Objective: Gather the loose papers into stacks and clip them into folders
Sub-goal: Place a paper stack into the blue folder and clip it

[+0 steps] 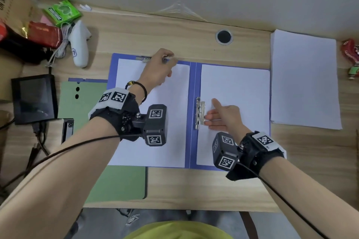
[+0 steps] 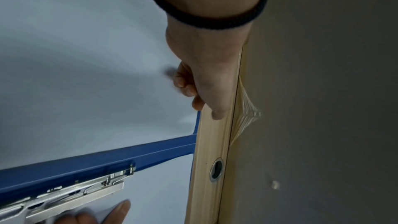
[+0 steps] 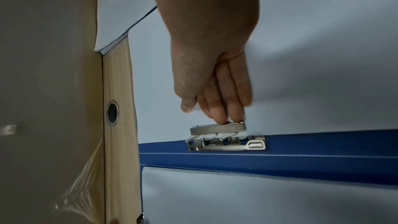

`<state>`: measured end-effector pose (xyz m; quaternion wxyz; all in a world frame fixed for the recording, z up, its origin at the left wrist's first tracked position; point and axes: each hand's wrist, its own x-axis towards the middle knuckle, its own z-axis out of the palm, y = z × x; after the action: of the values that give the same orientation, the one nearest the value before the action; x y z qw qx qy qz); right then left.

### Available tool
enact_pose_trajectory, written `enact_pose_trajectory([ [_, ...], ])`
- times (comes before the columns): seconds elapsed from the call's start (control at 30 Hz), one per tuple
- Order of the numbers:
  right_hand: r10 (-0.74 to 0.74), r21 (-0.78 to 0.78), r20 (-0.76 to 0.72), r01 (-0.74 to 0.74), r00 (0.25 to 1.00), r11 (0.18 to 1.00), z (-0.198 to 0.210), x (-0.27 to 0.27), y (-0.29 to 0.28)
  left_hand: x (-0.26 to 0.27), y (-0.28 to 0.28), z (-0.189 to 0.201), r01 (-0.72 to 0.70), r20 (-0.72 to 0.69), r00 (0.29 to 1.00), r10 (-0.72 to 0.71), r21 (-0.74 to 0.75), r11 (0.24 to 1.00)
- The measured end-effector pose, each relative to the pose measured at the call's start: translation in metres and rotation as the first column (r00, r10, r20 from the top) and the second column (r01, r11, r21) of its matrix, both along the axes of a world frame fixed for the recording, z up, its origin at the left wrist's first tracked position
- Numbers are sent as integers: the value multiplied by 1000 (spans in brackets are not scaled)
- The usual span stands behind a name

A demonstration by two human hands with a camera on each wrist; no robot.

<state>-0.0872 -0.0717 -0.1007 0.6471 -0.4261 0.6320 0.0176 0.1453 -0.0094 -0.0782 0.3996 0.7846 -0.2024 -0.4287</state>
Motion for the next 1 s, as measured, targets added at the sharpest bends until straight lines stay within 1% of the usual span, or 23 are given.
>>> enact_pose_trajectory([
  [0.1,-7,-9,-14,7,1000,1000,0,2,1,11,13,7,-144,-2,990,144,-103,984],
  [0.17,-15,-18,-21,15,1000,1000,0,3,1,20,19,4,-235,-14,972,235,-131,963],
  [0.27,-22,-28,-28,21,999,999,-1,3,2,34,25,-4,-325,-59,945,321,-98,941],
  [0.37,-33,-37,-30,32,999,999,-1,3,3,45,29,-13,-346,-89,936,342,-42,937],
  [0.5,-48,-50,-34,47,998,998,-2,3,4,61,30,-21,-435,-97,894,438,60,899],
  [0.57,-49,-50,-32,47,998,998,-3,3,5,68,32,-23,-466,-84,878,471,77,881],
  [0.73,-42,-51,-40,40,998,998,-5,3,4,72,32,-36,-470,17,883,470,60,881],
  [0.87,-43,-51,-37,41,998,998,-8,4,3,68,31,-42,-479,225,858,462,25,877],
  [0.93,-43,-53,-38,41,998,998,-9,4,3,68,32,-44,-469,272,853,445,27,883],
  [1.0,-38,-55,-34,36,999,998,-11,3,3,69,32,-43,-463,282,854,438,25,886],
])
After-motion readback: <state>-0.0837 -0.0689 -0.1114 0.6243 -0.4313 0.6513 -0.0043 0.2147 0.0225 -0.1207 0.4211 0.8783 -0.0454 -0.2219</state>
